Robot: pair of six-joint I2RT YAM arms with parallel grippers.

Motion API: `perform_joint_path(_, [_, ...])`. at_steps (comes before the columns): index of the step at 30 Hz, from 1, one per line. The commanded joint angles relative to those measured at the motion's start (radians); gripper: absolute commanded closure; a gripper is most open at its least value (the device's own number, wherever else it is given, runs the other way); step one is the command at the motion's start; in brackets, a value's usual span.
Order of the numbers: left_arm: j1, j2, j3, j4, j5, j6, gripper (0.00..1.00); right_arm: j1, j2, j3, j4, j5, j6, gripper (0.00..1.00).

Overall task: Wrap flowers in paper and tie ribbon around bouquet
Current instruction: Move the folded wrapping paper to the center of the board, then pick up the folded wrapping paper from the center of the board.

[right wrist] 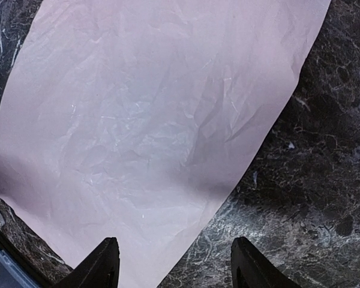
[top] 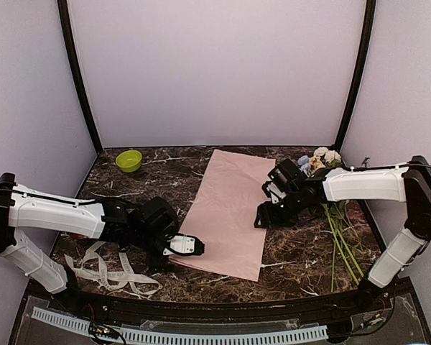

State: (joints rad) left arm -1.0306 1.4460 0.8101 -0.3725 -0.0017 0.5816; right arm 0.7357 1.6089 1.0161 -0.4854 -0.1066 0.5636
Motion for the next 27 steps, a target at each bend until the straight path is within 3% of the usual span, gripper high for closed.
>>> perform_joint_path(1, [-0.003,-0.035,-0.058,0.011,-0.03,0.082,0.21,0.002,-0.001,-0.049,0.016,0.003,0.021,0.36])
perform_joint_path(4, [-0.003,-0.027,-0.09,0.135,-0.163,0.09,0.3,0.002,0.0,-0.054,0.033,-0.02,0.013,0.36])
perform_joint_path(8, [-0.003,-0.025,-0.104,0.208,-0.177,0.085,0.44,0.002,-0.003,-0.058,0.032,-0.007,0.004,0.36])
perform_joint_path(21, [-0.011,-0.003,-0.137,0.256,-0.158,0.102,0.44,0.002,-0.051,-0.081,0.033,-0.016,-0.014,0.36])
perform_joint_path(27, [-0.03,0.038,-0.144,0.308,-0.223,0.126,0.56,0.002,-0.071,-0.088,0.037,-0.03,-0.017,0.36])
